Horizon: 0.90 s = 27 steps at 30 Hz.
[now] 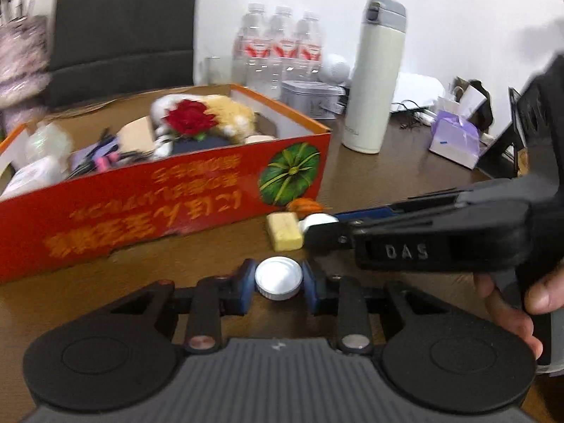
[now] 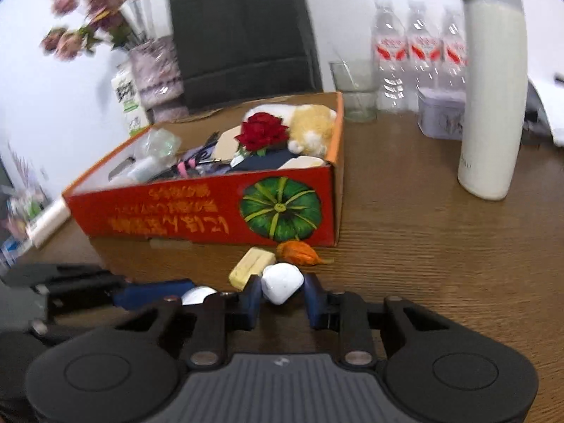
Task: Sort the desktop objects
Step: 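Grasp a white bottle cap with the left gripper while the right grasps another white cap, then lower both white caps into the box and open both grippers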
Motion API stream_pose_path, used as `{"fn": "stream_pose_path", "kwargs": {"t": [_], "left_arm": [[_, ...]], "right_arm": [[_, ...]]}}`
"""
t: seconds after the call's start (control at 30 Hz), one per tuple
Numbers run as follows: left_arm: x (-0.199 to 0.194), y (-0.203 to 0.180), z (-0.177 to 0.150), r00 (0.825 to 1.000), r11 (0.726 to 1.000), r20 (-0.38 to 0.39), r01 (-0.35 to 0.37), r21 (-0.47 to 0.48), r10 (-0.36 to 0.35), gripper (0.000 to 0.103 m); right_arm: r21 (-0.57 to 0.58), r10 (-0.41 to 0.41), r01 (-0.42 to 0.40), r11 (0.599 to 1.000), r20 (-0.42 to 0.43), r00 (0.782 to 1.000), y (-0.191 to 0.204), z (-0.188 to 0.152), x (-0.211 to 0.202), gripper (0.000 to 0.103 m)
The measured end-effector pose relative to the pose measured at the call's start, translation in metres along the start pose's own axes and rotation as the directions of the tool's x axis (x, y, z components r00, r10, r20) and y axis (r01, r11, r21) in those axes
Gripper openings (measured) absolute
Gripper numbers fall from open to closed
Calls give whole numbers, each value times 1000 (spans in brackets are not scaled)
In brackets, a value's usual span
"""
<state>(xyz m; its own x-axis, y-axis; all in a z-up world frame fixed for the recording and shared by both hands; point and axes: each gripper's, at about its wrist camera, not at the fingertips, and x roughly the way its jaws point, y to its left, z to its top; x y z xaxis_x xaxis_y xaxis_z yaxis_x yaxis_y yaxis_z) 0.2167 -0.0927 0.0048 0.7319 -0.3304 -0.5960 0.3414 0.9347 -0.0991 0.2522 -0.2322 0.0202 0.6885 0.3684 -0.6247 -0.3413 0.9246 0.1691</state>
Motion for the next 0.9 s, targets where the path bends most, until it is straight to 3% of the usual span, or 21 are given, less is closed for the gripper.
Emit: {"fn": "stream_pose_path", "kwargs": {"t": [0.2,0.4,0.6,0.77,0.9], "left_arm": [[-63,8,-45,995,988,19,-97,-120,100,29],[-136,5,-90,988,984,8,-151,-98,153,29],[-189,2,-115,979,972,38,-193,-135,199,29],[-222,-4,-125,968,960,82,-221,-173,237,29],[-236,-12,-130,956,950,105,-252,-185,274,29]], "right_arm": [[-71,-20,21,997,19,1000,38,-40,-38,25],[-127,23,-26,992,-25,999,85,-90,-100,25],[-193,-13,9,981,-23,1000,117,-115,-137,25],[-211,-56,63,975,40,998,132,-121,-167,25],[-208,-102,139,968,178,979,141,-126,-199,25]]}}
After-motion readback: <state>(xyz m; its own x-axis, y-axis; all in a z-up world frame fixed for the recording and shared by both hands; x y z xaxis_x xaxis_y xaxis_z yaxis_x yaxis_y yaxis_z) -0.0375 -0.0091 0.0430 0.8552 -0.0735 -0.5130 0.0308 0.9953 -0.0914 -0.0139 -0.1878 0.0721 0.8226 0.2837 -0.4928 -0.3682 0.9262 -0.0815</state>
